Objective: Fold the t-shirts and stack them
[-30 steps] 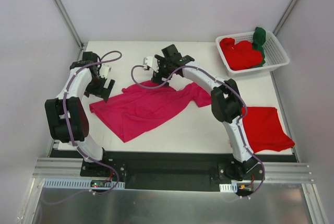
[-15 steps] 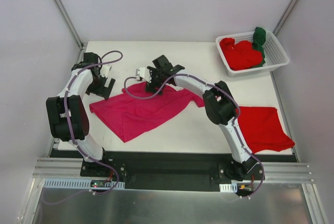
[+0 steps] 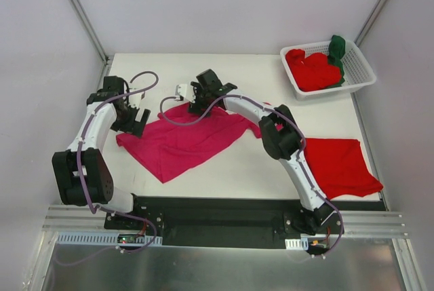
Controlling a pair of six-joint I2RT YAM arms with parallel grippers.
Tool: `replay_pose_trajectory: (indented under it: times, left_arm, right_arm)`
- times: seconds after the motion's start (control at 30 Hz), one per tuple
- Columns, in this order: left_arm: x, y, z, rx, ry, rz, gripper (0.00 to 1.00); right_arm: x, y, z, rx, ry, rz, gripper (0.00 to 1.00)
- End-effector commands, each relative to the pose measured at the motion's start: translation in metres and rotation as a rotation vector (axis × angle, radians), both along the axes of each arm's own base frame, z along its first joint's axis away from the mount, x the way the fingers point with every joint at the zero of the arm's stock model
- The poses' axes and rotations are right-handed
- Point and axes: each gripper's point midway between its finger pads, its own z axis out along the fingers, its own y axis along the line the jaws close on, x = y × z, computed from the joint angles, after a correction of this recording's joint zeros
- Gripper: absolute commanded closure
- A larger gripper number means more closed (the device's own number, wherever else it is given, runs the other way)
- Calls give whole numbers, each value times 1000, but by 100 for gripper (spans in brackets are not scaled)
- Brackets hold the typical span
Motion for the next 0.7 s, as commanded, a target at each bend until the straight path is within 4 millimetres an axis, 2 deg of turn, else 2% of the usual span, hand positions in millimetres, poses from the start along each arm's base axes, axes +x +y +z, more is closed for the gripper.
replay_pose_trajectory:
  times: [0.0, 0.03, 0.07, 0.13, 0.17, 0.23, 0.27, 0.33, 0.47, 0.67]
  left_arm:
    - [-22, -10, -2, -40, 32, -18, 1]
    - [-23, -11, -2, -38, 35, -22, 1]
    - [-26, -11, -3, -37, 37, -27, 1]
    - [-28, -12, -3, -40, 38, -32, 1]
    - [-28, -13, -3, -44, 40, -33, 1]
    - [-28, -15, -3, -52, 39, -39, 1]
    - [-26, -15, -3, -54, 39, -40, 1]
    - [-25, -18, -3, -60, 39, -51, 1]
    - [-23, -24, -1, -59, 34, -78, 1]
    - [-24, -44, -3, -79, 46, -157, 1]
  right_arm:
    - [31, -4, 10, -19, -119, -55, 32]
    - [34, -7, 11, -23, -124, -64, 33]
    - [42, -10, 15, -16, -145, -91, 47]
    - [49, -13, 17, -11, -163, -120, 63]
    - [53, -17, 19, -19, -171, -135, 77]
    - [57, -19, 17, -26, -178, -135, 85]
    - [62, -27, 19, -49, -203, -169, 90]
    - [66, -32, 19, -62, -216, -189, 92]
    - [86, -52, 26, -98, -281, -282, 93]
    - [111, -72, 29, -145, -354, -370, 91]
